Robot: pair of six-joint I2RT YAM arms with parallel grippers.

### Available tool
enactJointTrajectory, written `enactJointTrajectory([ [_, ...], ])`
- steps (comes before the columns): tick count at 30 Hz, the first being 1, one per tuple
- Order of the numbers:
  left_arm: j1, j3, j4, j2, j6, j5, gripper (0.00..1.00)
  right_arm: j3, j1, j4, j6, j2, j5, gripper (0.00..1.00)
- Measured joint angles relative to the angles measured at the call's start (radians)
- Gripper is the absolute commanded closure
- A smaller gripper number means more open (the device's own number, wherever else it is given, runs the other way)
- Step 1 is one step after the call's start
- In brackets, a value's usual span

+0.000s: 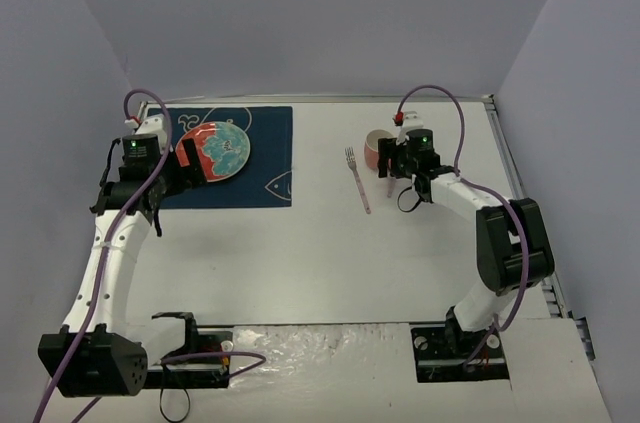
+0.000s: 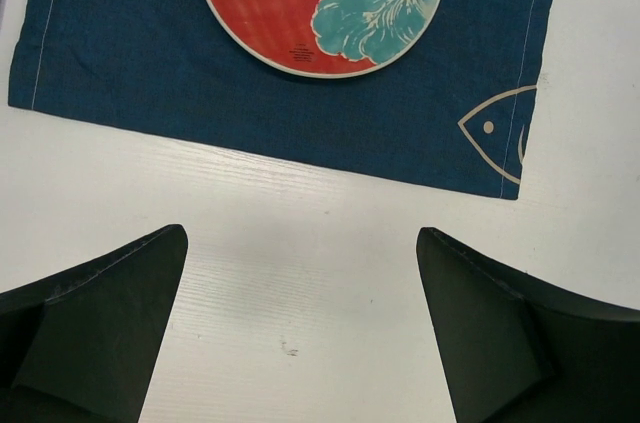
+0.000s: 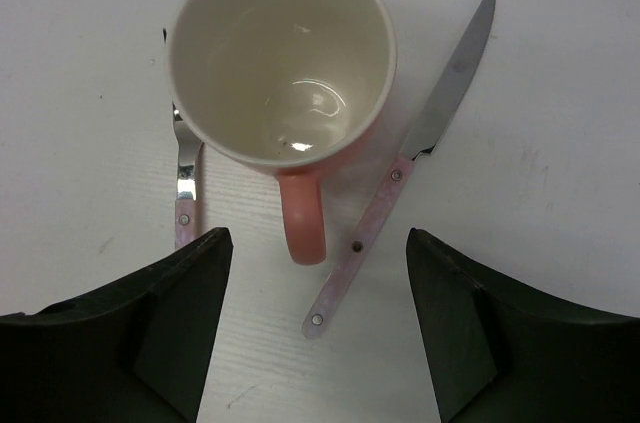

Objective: Set the dinner table for one person

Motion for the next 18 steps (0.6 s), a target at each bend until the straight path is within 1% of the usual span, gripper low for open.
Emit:
enactJointTrajectory([
  [4,0.000,0.000,0.001,-0.007,0.001,-0.005,0.03,0.018,-0.010,0.030,-0.011,0.042,-0.015,0.43],
  [15,0.000,-0.018,0.006,-0.007,0.000,0.002,0.03,0.028,-0.010,0.058,-0.028,0.087,-0.047,0.54],
  [18,0.000,-0.018,0.006,-0.007,0.000,0.003,0.03,0.028,-0.010,0.063,-0.033,0.088,-0.049,0.59],
])
